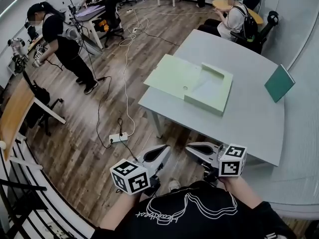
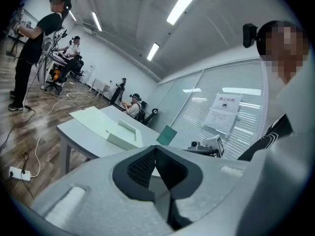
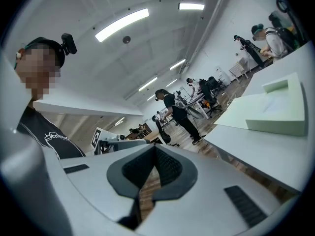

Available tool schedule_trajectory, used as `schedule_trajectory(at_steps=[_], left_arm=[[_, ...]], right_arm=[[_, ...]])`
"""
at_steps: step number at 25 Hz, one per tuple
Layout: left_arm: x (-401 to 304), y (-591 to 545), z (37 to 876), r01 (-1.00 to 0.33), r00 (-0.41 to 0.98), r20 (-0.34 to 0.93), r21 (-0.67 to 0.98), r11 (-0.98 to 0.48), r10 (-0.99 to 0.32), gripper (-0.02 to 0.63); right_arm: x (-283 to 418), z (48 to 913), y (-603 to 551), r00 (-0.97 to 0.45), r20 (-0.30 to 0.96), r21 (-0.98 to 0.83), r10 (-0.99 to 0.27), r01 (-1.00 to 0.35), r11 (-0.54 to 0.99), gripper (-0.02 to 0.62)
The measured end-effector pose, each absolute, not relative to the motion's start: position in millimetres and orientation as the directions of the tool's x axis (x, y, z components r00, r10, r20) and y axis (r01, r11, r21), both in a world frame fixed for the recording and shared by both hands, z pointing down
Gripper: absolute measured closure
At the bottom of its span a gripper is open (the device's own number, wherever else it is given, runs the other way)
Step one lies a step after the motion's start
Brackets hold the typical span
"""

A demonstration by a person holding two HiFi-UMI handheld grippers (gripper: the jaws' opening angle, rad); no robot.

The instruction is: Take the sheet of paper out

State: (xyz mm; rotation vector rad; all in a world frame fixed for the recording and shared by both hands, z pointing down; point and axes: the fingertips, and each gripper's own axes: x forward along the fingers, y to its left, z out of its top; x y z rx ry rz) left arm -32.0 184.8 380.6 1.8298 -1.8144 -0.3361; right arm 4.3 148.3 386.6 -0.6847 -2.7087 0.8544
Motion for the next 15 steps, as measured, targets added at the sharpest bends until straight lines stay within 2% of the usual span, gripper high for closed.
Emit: schedule_trajectory(at_steps=[6, 15], left_arm=[[-50.2, 166.1, 388.4, -0.821, 0.114, 0.185, 0.571, 0.013, -0.976, 0.594], [-96.8, 100.9, 394.2, -0.811, 0.139, 0.223, 0.585, 0.018, -0.965, 0.594]], right_arm=[[-10.8, 391.4, 130.1, -0.885, 0.112, -0.593, 0.452, 0.306, 0.745, 0.588], [-54.6, 393.9, 64.3, -0.909, 0.051, -0.626, 0.414, 0.294, 0.722, 0.588]])
